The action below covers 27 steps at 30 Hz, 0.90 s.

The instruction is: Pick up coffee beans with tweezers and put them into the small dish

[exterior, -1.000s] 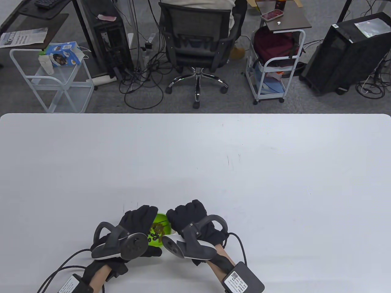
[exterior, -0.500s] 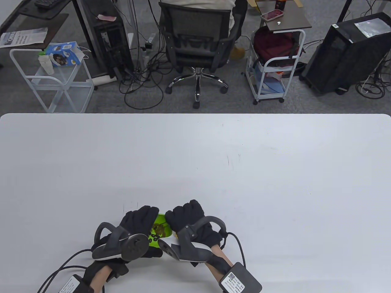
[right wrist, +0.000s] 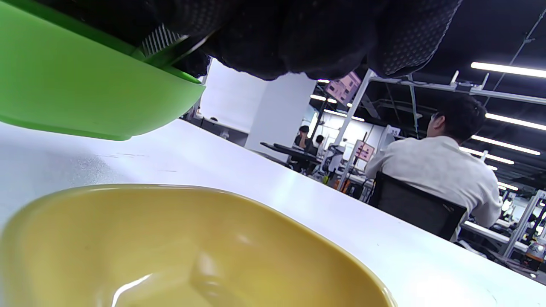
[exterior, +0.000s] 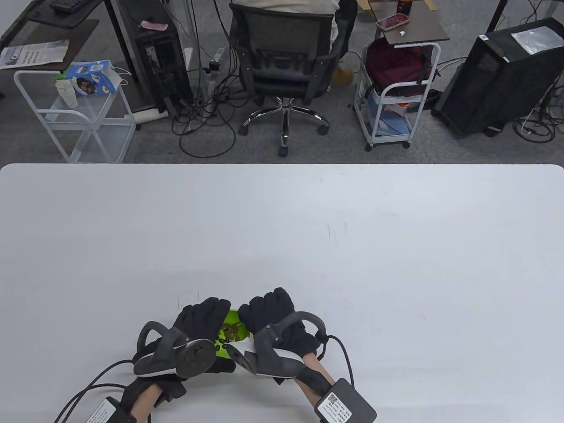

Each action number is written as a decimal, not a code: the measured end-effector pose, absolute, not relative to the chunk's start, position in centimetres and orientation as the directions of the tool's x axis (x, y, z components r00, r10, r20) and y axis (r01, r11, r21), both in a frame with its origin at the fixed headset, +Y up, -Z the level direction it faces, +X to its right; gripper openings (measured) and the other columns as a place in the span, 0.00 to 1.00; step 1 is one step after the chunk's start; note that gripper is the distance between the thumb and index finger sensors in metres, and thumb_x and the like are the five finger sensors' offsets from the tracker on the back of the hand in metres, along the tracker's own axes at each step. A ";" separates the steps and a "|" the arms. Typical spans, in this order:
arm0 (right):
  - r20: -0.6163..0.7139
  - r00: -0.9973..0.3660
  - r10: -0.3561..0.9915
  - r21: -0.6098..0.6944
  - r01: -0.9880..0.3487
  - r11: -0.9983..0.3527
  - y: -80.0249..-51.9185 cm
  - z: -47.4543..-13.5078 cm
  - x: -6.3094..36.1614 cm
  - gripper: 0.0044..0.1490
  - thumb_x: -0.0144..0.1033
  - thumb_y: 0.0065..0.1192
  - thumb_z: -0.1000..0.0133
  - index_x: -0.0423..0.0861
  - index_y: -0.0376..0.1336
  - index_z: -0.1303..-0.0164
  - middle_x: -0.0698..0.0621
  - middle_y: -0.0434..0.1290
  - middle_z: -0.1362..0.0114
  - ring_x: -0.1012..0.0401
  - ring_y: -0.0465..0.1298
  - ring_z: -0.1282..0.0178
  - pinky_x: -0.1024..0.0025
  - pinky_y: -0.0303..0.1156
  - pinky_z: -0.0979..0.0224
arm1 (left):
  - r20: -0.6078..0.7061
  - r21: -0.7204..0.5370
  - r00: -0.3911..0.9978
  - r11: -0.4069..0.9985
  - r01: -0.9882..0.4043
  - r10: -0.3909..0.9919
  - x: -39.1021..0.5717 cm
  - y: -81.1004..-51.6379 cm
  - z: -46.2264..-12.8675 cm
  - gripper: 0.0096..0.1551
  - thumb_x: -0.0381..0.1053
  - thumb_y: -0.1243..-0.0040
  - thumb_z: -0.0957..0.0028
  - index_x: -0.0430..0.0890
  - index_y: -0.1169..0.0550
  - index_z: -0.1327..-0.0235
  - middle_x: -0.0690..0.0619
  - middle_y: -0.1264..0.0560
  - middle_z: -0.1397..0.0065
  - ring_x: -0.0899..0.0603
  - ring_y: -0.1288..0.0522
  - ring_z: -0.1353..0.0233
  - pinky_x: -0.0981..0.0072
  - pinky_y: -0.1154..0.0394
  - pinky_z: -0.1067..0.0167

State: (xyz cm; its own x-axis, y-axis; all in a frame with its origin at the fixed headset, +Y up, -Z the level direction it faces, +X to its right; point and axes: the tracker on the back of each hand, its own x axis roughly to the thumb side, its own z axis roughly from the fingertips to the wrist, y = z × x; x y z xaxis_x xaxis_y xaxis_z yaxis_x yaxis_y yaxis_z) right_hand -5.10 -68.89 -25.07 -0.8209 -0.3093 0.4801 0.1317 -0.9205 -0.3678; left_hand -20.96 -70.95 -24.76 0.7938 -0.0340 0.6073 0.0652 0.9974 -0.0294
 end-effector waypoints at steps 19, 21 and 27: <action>0.442 -0.889 -0.120 -0.302 -0.021 -0.953 -67.1 -26.1 -1.9 0.26 0.41 0.48 0.50 0.55 0.62 0.41 0.56 0.75 0.46 0.58 0.78 0.52 0.45 0.70 0.22 | 0.602 -0.027 0.798 0.997 0.067 -0.037 -21.0 -70.9 -24.7 0.74 0.77 0.46 0.61 0.29 0.42 0.13 0.26 0.36 0.14 0.27 0.26 0.22 0.29 0.31 0.26; 0.432 -0.898 -0.078 -0.281 -0.052 -0.958 -67.0 -26.3 -1.1 0.26 0.41 0.48 0.50 0.55 0.62 0.41 0.56 0.75 0.46 0.58 0.78 0.52 0.45 0.70 0.22 | 0.600 -0.025 0.799 0.997 0.070 -0.041 -21.0 -70.8 -24.8 0.73 0.77 0.46 0.61 0.29 0.42 0.13 0.26 0.36 0.14 0.27 0.26 0.22 0.29 0.31 0.26; 0.382 -0.924 -0.019 -0.233 -0.077 -0.969 -67.3 -26.6 1.6 0.26 0.41 0.48 0.50 0.55 0.62 0.41 0.56 0.75 0.46 0.58 0.78 0.52 0.45 0.70 0.23 | 0.595 -0.028 0.803 0.997 0.072 -0.041 -21.1 -70.8 -24.8 0.73 0.77 0.46 0.61 0.29 0.42 0.13 0.26 0.36 0.15 0.27 0.26 0.22 0.29 0.31 0.26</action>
